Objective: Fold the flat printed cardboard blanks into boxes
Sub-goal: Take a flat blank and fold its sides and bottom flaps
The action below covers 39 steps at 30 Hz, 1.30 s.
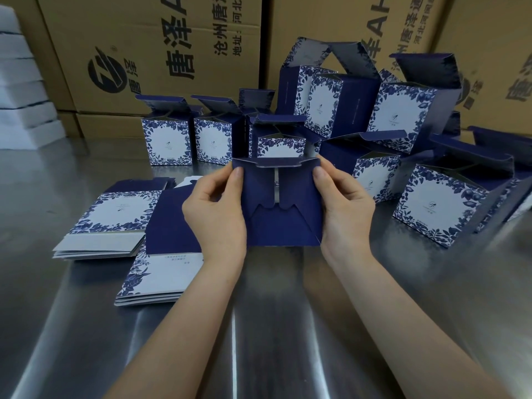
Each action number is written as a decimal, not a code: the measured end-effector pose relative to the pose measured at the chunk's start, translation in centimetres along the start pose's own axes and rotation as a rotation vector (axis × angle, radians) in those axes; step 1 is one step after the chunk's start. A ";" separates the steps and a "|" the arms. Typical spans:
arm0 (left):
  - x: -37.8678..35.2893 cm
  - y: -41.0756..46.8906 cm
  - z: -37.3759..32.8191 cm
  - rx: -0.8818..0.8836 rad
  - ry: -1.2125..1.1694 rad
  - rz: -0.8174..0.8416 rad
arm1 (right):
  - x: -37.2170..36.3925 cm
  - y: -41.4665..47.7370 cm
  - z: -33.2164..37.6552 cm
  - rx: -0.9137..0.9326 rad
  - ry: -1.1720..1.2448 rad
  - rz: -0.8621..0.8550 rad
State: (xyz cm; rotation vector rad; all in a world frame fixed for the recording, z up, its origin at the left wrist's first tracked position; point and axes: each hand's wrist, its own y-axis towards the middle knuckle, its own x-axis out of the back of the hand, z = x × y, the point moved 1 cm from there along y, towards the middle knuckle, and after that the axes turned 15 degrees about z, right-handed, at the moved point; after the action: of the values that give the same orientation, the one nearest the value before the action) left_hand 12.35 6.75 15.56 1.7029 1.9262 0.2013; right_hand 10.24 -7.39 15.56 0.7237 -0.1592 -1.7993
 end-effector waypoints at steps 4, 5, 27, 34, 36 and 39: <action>-0.2 -0.1 0.1 -0.007 0.019 -0.010 | 0.2 0.0 0.0 0.032 -0.021 -0.012; -0.2 -0.1 0.1 -0.011 0.020 -0.013 | 0.2 0.0 -0.1 0.041 -0.029 -0.011; -0.4 0.0 0.0 0.030 -0.162 0.161 | 0.1 -0.2 0.8 0.037 -0.041 0.195; -0.3 0.0 0.4 0.014 -0.148 0.127 | -0.4 -0.5 0.4 0.041 -0.018 0.186; -0.4 0.1 0.5 0.021 -0.142 0.122 | -0.3 -0.5 0.4 0.041 -0.020 0.188; -0.4 0.1 0.5 0.032 -0.142 0.146 | -0.2 -0.3 0.4 0.043 -0.040 0.208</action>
State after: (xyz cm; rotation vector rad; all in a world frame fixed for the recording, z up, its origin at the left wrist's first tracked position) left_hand 12.76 6.25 15.30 1.8292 1.7133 0.1015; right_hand 9.81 -7.13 15.79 0.6762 -0.2899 -1.6163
